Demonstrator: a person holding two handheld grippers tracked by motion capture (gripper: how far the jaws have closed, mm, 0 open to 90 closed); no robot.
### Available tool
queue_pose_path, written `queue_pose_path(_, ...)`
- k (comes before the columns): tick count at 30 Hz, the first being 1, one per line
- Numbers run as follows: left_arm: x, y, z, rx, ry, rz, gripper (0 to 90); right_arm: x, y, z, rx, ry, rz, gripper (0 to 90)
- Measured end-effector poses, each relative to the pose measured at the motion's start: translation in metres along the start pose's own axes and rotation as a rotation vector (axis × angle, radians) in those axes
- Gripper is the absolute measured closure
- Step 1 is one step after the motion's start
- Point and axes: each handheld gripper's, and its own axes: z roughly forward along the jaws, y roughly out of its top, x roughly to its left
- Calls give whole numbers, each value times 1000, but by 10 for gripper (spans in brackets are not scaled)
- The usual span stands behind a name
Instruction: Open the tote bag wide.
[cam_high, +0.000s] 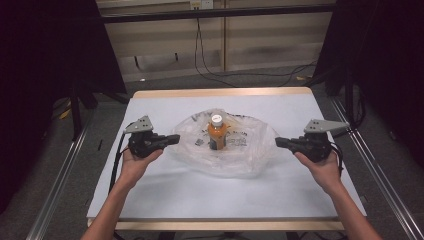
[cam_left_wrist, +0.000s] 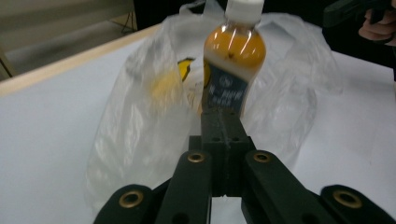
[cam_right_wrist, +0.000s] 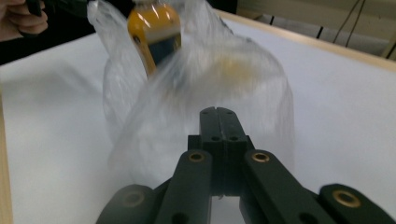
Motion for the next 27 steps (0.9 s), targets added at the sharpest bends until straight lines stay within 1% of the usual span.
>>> queue_pose_path(1,0,5,1,-7,-12,8,900,0,7,4,-4,6,-7,900)
queue_pose_path(3,0,16,9,-21,-17,14,900,2,19,15,-10,18,-25,900)
queue_pose_path(4,0,18,13,-12,-22,24,900,3,27,22,-14,30,-31,900)
queue_pose_path(5,0,21,20,4,-20,30,900,4,31,27,-16,38,-39,900)
queue_pose_path(7,1,22,38,47,-31,30,900,8,40,39,-16,63,-48,900)
queue_pose_path(8,3,19,48,77,-37,17,900,9,44,46,-14,76,-57,900)
queue_pose_path(9,6,15,60,119,-18,21,900,10,45,54,-9,97,-58,900)
queue_pose_path(10,10,10,70,148,-15,12,900,10,45,64,7,106,-62,900)
queue_pose_path(11,14,6,76,166,-15,0,900,9,43,72,31,111,-63,900)
queue_pose_path(13,25,-5,91,211,14,-32,900,3,36,87,84,103,-60,900)
queue_pose_path(14,30,-11,96,238,17,-45,900,-2,30,95,106,103,-44,900)
queue_pose_path(15,34,-16,102,254,29,-57,900,-8,24,102,128,93,-34,900)
queue_pose_path(16,38,-21,107,295,47,-53,900,-14,19,107,156,81,-23,900)
queue_pose_path(17,40,-23,110,295,50,-61,900,-20,12,113,183,62,-12,900)
queue_pose_path(19,45,-28,115,313,62,-67,900,-30,4,119,213,47,7,900)
queue_pose_path(21,48,-33,122,350,80,-56,900,-40,-5,124,245,17,29,900)
queue_pose_path(22,49,-37,125,359,82,-56,900,-44,-9,126,269,4,35,900)
queue_pose_path(23,50,-39,125,353,83,-54,900,-47,-14,128,289,-17,34,900)
queue_pose_path(24,52,-39,124,346,80,-68,900,-51,-17,129,298,-20,37,900)
queue_pose_path(25,52,-39,124,352,91,-57,900,-54,-20,129,308,-19,44,900)
queue_pose_path(26,52,-37,122,380,103,-28,900,-56,-22,129,311,-23,37,900)
queue_pose_path(27,51,-35,121,407,115,7,900,-56,-23,129,319,-37,37,900)
